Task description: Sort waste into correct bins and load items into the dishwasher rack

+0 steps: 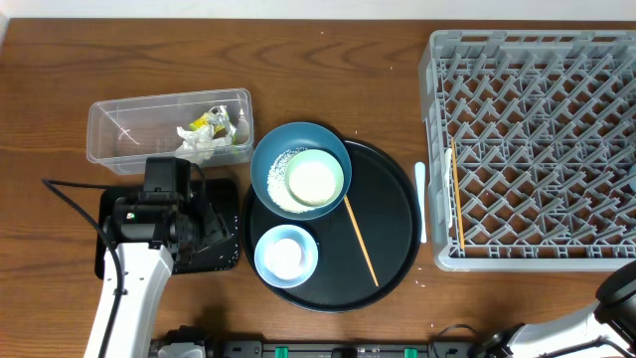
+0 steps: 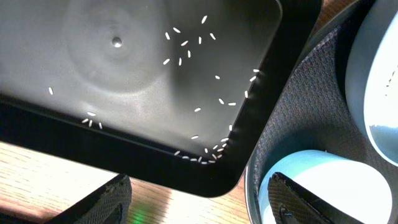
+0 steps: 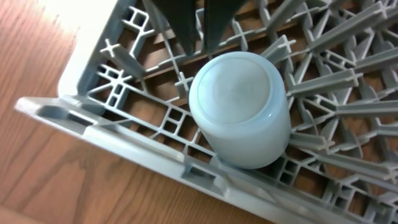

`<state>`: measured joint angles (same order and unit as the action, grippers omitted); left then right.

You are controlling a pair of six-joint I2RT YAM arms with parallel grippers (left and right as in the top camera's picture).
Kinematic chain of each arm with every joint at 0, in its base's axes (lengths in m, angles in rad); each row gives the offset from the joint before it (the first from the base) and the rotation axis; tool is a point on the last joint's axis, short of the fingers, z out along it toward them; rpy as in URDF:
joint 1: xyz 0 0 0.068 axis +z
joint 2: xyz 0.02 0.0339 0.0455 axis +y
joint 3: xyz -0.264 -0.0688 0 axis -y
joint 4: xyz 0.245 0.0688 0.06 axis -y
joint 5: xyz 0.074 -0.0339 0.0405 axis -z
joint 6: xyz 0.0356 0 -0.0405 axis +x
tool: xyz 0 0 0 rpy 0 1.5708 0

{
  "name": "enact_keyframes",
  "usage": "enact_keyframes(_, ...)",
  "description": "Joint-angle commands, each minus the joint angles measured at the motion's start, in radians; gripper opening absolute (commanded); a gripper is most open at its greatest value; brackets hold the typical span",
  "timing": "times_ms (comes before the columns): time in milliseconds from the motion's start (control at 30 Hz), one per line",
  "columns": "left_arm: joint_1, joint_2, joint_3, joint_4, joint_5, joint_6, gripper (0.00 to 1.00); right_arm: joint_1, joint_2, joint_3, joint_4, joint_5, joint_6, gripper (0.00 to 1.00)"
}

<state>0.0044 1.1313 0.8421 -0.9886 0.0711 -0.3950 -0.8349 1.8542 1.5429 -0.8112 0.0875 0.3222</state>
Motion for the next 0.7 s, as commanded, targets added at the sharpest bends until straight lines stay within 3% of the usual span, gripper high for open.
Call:
enact_keyframes(0, -0.001, -0.002, 0.018, -0.005, -0.012, -0.002, 0.72, 0.010, -0.003, -0.027, 0.025, -0.010, -0.009, 0.01)
enact_keyframes(667, -0.001, -0.002, 0.018, -0.006, -0.012, -0.002, 0.72, 0.079, 0.065, -0.066, 0.213, -0.014, -0.009, 0.01)
